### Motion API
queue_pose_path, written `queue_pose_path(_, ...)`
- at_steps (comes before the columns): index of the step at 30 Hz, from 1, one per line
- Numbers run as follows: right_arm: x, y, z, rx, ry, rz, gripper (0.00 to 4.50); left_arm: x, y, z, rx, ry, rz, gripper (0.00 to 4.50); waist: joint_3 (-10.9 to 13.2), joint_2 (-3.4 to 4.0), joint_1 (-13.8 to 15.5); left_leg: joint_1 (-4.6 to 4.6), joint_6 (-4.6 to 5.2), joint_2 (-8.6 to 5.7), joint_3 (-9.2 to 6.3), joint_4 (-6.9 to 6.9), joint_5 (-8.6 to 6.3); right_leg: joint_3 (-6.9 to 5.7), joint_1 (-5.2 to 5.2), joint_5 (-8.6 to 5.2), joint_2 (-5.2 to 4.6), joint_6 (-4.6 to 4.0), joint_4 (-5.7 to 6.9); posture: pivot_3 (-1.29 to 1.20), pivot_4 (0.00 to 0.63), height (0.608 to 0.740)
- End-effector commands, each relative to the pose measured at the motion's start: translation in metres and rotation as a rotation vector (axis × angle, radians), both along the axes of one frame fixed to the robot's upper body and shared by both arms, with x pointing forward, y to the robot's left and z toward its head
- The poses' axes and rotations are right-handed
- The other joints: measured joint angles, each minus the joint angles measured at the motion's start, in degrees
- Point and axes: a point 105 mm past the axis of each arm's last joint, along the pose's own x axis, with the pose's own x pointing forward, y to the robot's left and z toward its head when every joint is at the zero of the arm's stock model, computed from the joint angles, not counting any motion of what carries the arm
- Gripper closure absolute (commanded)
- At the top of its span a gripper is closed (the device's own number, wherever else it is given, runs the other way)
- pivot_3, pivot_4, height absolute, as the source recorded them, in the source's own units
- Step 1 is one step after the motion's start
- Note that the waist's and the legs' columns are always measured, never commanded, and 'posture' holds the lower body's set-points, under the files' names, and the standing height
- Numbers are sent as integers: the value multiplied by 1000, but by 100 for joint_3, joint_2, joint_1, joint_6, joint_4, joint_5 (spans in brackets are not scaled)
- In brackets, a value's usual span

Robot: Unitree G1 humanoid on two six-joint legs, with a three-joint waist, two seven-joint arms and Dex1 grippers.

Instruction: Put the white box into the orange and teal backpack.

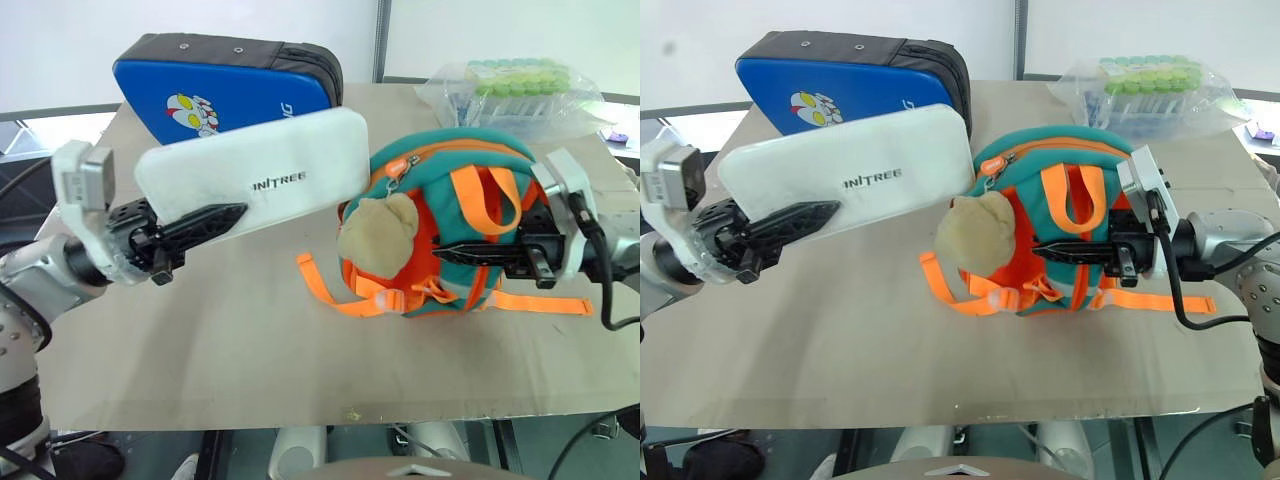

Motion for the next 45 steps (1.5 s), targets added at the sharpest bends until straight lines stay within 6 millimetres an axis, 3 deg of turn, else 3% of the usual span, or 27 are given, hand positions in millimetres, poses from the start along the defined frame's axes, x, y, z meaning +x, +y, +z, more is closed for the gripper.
queue_pose_path(1, -9, -1, 14, 18, -79, 30, 4256, 0, -10, -14, 175, -97, -56, 3378, 0, 0, 5, 1, 0, -1, 1, 0, 0, 0, 1, 0, 0, 0, 0, 0, 150, 740)
queue_pose_path(5, -9, 2, 13, 28, -90, 25, 4256, -3, -29, -24, 257, -151, -146, 3378, 0, 0, 15, 0, 0, 0, 0, 0, 0, 0, 1, 0, 0, -1, 0, 0, 150, 740)
queue_pose_path(8, -9, 9, 18, 52, -115, 28, 4256, -7, -58, -24, 296, -227, -249, 3378, 0, -1, 32, -3, 0, -1, -3, 4, 0, -1, 4, 4, -1, 6, -1, 0, 150, 740)
queue_pose_path(13, -13, 27, 13, 56, -140, 75, 4256, 12, -112, -9, 307, -310, -281, 3378, 1, -2, 2, -4, 0, -2, -8, 10, 0, -1, 6, 15, 4, 25, 4, 0, 150, 740)
queue_pose_path(18, -12, 31, 11, 54, -149, 61, 4256, 34, -170, -17, 477, -352, -292, 3378, 1, -3, 14, -7, 1, -3, -16, 13, 0, 1, 9, 15, 14, 27, 6, 0, 150, 740)
queue_pose_path(20, -11, 30, 7, 35, -151, 39, 4500, 43, -177, -23, 549, -363, -278, 2390, 1, -3, 8, -7, 1, -4, -14, 14, 0, 4, 10, 15, 14, 27, 3, 0, 150, 740)
queue_pose_path(24, -1, 24, -1, 2, -155, -45, 4500, 66, -148, -11, 476, -310, -117, 668, 1, -2, -70, 1, 2, 1, -14, 7, 0, 9, 7, 14, 18, 27, 6, 0, 150, 740)
queue_pose_path(25, 4, 22, -3, -2, -159, -76, 4500, 66, -140, -6, 441, -290, -106, 216, 1, -2, -93, 1, 1, 4, -17, 7, 0, 7, 5, 14, 23, 26, 8, 0, 150, 740)
queue_pose_path(26, 12, 20, -6, -8, -156, -118, 4500, 61, -131, 1, 391, -257, -127, 43, 1, -2, -121, 3, 1, 7, -20, 7, 0, 6, 5, 14, 27, 26, 12, 0, 150, 740)
queue_pose_path(31, 51, 13, -23, -51, -180, -299, 4500, 46, -67, 17, 259, -52, -138, 43, 1, -2, -202, 9, 1, 15, -21, 10, 0, 9, 5, 14, 36, 25, 15, 0, 150, 740)
queue_pose_path(35, 65, 16, -28, -56, -199, -336, 4500, 25, -33, 19, 130, 139, -156, 43, 0, -1, -164, 13, 1, 14, -19, 10, 0, 11, 6, 14, 36, 26, 17, 0, 150, 740)
queue_pose_path(39, 64, 23, -22, -34, -205, -310, 4500, 12, -32, 10, 48, 227, -164, 43, -1, -5, -75, 2, 1, 10, -24, 16, 1, 9, 10, 14, 18, 27, 14, 0, 150, 740)
queue_pose_path(45, 56, 29, -18, -46, -202, -273, 4500, 7, -76, -6, -79, 324, -235, 43, -3, -8, -35, 6, 1, 3, -29, 21, 1, 6, 24, 15, 4, 27, 13, 0, 150, 740)
